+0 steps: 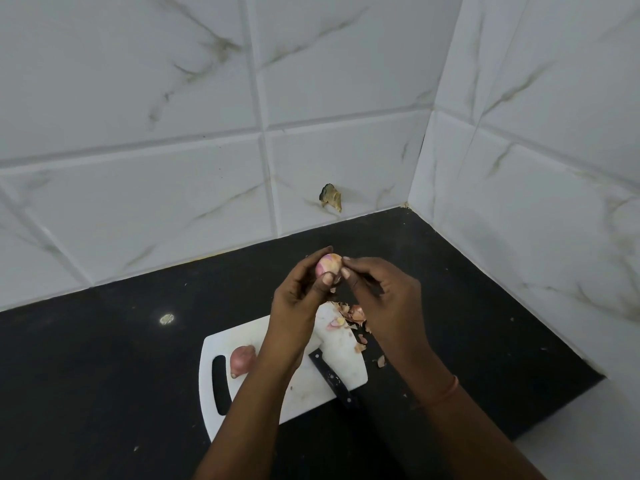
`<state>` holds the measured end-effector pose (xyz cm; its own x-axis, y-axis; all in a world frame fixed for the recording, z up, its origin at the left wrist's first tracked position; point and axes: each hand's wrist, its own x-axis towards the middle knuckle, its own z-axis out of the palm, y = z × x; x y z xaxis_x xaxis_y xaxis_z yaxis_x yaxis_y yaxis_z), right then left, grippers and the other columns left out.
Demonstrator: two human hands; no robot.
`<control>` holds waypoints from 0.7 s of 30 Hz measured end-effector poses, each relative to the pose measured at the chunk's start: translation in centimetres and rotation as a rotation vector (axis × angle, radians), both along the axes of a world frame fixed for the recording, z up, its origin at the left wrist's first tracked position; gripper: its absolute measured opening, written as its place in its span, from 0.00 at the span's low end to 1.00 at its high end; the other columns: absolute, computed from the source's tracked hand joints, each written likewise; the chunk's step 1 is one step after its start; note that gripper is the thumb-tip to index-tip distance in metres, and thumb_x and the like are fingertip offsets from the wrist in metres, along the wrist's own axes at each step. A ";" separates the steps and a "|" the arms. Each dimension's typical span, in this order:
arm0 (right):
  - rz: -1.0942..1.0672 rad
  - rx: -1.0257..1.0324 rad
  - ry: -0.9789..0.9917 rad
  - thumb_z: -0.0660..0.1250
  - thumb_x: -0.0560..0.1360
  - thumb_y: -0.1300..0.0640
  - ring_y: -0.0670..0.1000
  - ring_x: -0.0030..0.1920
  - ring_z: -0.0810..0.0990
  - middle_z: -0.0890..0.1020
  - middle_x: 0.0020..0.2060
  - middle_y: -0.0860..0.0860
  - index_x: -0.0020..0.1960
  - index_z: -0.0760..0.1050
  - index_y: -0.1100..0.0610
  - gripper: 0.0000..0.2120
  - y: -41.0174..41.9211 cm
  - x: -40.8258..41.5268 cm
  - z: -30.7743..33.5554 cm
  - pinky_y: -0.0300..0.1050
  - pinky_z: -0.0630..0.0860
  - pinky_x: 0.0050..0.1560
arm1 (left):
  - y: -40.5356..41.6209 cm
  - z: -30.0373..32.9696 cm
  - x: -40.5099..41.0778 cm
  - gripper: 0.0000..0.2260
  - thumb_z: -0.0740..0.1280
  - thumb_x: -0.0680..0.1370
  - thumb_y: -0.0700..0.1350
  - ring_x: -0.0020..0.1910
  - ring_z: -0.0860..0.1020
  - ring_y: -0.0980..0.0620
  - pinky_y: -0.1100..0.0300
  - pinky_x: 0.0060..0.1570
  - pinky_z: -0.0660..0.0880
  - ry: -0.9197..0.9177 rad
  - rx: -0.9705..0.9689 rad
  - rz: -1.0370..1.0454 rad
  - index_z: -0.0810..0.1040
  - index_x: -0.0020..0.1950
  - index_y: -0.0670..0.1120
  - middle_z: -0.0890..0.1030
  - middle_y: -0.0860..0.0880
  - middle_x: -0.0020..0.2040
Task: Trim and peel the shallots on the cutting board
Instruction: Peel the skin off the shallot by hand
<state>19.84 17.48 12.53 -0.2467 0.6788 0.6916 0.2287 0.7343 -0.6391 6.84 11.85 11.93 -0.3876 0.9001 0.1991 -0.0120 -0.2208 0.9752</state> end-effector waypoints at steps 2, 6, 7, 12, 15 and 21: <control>0.002 0.019 -0.027 0.68 0.75 0.57 0.43 0.49 0.82 0.85 0.47 0.53 0.54 0.82 0.61 0.11 0.1 0.2 0.2 0.33 0.78 0.52 | 0.0 0.1 0.0 0.19 0.67 0.74 0.48 0.59 0.80 0.54 0.57 0.57 0.79 0.019 -0.005 0.000 0.77 0.65 0.49 0.81 0.50 0.61; -0.007 0.038 -0.104 0.67 0.76 0.56 0.40 0.48 0.79 0.85 0.46 0.51 0.53 0.81 0.60 0.10 0.0 0.3 0.6 0.27 0.75 0.50 | -0.1 0.2 -0.3 0.20 0.67 0.74 0.49 0.57 0.81 0.55 0.61 0.52 0.80 0.027 -0.010 -0.014 0.77 0.66 0.48 0.82 0.53 0.59; -0.010 0.044 -0.116 0.67 0.76 0.56 0.39 0.48 0.79 0.85 0.46 0.51 0.53 0.81 0.60 0.10 0.0 0.3 0.6 0.26 0.74 0.50 | -0.1 0.2 -0.4 0.19 0.67 0.74 0.49 0.57 0.81 0.55 0.62 0.51 0.80 0.026 -0.012 -0.015 0.78 0.66 0.49 0.82 0.54 0.58; -0.062 0.076 -0.168 0.70 0.75 0.60 0.42 0.46 0.80 0.84 0.46 0.51 0.53 0.80 0.60 0.08 0.2 0.2 0.2 0.26 0.75 0.50 | -0.3 0.4 -0.5 0.18 0.68 0.74 0.50 0.57 0.80 0.57 0.62 0.51 0.79 0.036 -0.022 -0.038 0.77 0.65 0.54 0.82 0.55 0.59; -0.011 -0.016 -0.078 0.71 0.74 0.63 0.42 0.47 0.81 0.83 0.47 0.49 0.53 0.79 0.59 0.08 0.0 0.2 0.8 0.31 0.77 0.49 | -0.5 0.4 -0.6 0.21 0.68 0.74 0.49 0.58 0.80 0.55 0.62 0.51 0.79 0.016 -0.033 -0.067 0.76 0.67 0.52 0.81 0.53 0.61; 0.301 -0.187 -0.107 0.69 0.75 0.66 0.47 0.57 0.78 0.77 0.57 0.47 0.65 0.74 0.55 0.19 0.4 0.5 2.5 0.36 0.75 0.55 | -0.6 0.7 -1.5 0.19 0.69 0.73 0.51 0.52 0.81 0.52 0.63 0.46 0.77 -0.109 -0.069 -0.078 0.77 0.62 0.46 0.83 0.49 0.55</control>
<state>20.33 17.92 15.00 -0.5189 0.6770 0.5219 0.0935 0.6518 -0.7526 5.36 11.23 12.59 -0.3319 0.9384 0.0967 -0.1330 -0.1480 0.9800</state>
